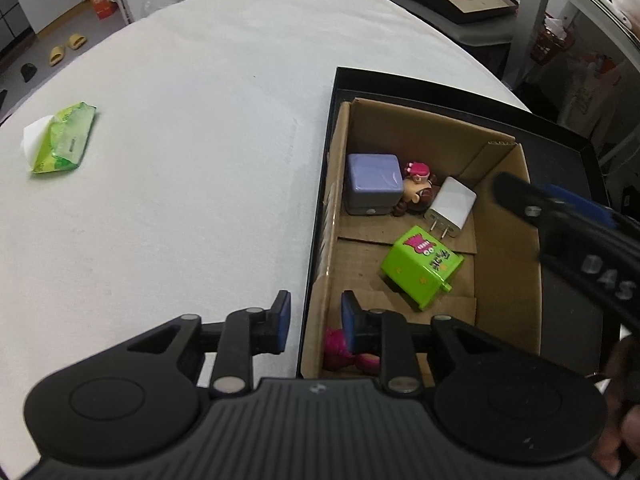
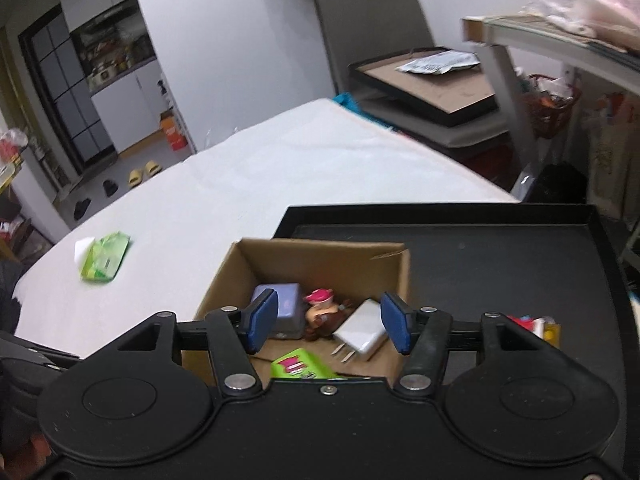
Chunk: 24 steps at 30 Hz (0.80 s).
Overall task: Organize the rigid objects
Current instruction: 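Lift the green block with the right gripper into the box and release, then move the right gripper to the red figure with charm and grasp it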
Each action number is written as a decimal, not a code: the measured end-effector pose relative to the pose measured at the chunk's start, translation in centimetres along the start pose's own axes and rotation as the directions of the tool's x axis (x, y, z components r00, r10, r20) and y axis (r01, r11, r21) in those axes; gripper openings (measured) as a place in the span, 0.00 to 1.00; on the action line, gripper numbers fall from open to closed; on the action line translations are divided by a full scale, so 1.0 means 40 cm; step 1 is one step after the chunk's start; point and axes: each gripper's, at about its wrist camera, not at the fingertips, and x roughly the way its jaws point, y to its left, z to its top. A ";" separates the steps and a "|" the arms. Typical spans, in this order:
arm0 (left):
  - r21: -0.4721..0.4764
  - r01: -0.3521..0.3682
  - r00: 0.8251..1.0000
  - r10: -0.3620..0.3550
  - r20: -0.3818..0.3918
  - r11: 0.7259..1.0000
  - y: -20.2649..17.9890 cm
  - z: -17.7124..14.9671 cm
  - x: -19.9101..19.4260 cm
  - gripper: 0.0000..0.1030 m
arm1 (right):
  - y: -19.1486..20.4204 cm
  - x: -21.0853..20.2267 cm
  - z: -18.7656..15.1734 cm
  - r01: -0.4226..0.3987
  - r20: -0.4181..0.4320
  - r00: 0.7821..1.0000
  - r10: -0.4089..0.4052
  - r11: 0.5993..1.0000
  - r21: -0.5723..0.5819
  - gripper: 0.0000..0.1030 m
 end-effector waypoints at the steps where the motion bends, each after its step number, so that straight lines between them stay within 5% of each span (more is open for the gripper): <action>1: 0.003 -0.007 1.000 0.007 0.001 1.000 -0.004 0.001 0.000 0.29 | -0.009 -0.003 0.003 0.014 0.006 1.000 -0.014 1.000 0.005 0.60; 14: -0.011 -0.107 0.994 0.107 -0.022 0.994 -0.013 0.029 0.034 0.46 | -0.147 -0.004 -0.008 0.137 0.018 0.990 -0.140 0.985 0.107 0.82; 24: -0.009 -0.171 0.985 0.170 -0.041 0.985 -0.041 0.044 0.053 0.47 | -0.228 0.031 -0.040 0.254 -0.007 0.966 -0.257 0.953 0.166 0.93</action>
